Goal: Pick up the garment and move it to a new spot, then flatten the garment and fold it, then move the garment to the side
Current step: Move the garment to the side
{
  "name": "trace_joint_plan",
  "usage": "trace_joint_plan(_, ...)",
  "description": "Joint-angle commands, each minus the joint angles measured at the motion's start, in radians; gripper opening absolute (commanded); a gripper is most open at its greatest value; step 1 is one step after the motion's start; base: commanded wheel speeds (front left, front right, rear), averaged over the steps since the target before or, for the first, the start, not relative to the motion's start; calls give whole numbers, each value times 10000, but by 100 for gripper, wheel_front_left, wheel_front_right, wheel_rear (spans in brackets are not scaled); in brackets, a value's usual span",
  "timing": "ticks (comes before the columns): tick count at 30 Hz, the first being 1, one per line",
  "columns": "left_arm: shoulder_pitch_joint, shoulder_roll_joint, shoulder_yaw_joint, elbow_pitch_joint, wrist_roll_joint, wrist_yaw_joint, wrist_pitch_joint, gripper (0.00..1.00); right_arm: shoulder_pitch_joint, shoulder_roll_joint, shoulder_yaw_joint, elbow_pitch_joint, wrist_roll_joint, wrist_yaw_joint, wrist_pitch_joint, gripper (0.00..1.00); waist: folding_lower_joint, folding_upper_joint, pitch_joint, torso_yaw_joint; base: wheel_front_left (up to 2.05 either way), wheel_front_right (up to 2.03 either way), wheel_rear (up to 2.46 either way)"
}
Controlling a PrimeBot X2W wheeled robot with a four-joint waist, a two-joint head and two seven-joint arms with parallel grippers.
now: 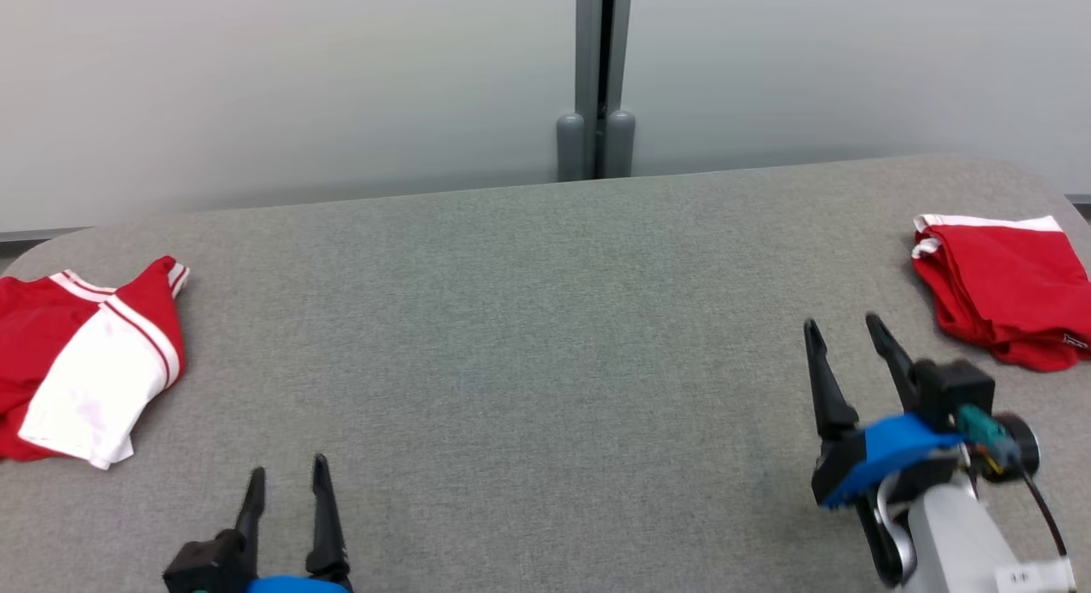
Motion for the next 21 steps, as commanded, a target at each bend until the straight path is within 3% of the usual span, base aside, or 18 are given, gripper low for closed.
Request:
trace_joint_plan(1, 143, -30, -99, 62, -7, -61, -53, 100, 555, 21, 23, -405, 63, 1, -58, 100, 3, 0, -27, 91, 0, 0, 0)
trace_joint_plan(9, 4, -163, -421, 207, 65, -181, -49, 100, 2452, 25, 449, -2234, 878, 1, -94, 100, 3, 0, 20, 522, 0, 0, 0)
trace_joint_plan(21, -390, -147, -625, 480, 191, -237, -62, 100, 3120, 28, 530, -2977, 1167, 1, 112, 100, 3, 0, 71, 674, 0, 0, 0)
